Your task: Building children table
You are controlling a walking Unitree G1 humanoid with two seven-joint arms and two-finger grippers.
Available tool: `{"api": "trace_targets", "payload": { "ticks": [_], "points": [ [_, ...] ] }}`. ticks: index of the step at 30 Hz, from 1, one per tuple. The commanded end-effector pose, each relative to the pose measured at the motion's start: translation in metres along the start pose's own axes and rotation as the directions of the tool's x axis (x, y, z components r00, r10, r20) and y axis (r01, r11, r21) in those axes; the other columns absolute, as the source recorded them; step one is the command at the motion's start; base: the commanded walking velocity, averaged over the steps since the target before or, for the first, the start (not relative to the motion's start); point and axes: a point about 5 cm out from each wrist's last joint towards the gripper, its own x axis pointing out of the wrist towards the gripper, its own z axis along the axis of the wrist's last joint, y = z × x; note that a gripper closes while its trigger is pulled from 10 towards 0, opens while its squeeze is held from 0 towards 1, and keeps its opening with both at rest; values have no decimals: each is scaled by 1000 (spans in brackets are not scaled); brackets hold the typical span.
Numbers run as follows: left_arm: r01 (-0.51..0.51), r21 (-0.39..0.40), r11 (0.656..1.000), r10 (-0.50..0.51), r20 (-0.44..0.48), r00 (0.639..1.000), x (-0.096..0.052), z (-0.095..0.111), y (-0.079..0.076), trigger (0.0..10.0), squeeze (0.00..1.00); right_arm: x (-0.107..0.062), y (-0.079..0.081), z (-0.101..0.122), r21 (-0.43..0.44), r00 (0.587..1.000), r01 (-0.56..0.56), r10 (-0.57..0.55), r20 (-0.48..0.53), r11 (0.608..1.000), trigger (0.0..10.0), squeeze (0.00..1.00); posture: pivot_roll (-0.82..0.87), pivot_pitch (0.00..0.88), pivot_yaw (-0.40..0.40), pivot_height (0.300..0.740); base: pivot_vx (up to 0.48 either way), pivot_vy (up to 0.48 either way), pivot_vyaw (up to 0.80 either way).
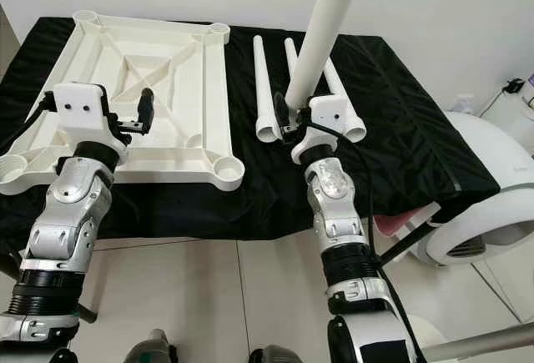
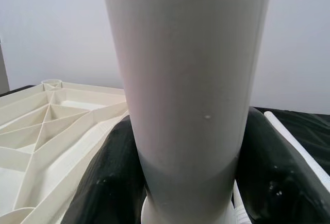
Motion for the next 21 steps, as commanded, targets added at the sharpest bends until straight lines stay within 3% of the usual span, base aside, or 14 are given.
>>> {"api": "trace_targets", "payload": {
  "ticks": [1, 21],
  "points": [
    [56, -19, 998, -56, 14, 998, 4, 2, -5, 10000, 0, -2, -9, 3, -28, 999, 27, -26, 18, 999, 10000, 0, 80, 0, -71, 740, 259, 0, 0],
    [53, -28, 998, -52, 24, 998, 6, 4, -5, 10000, 0, -2, -12, 3, -37, 999, 43, -42, 18, 998, 10000, 0, 83, 0, -64, 740, 275, 0, 0]
  ]
}}
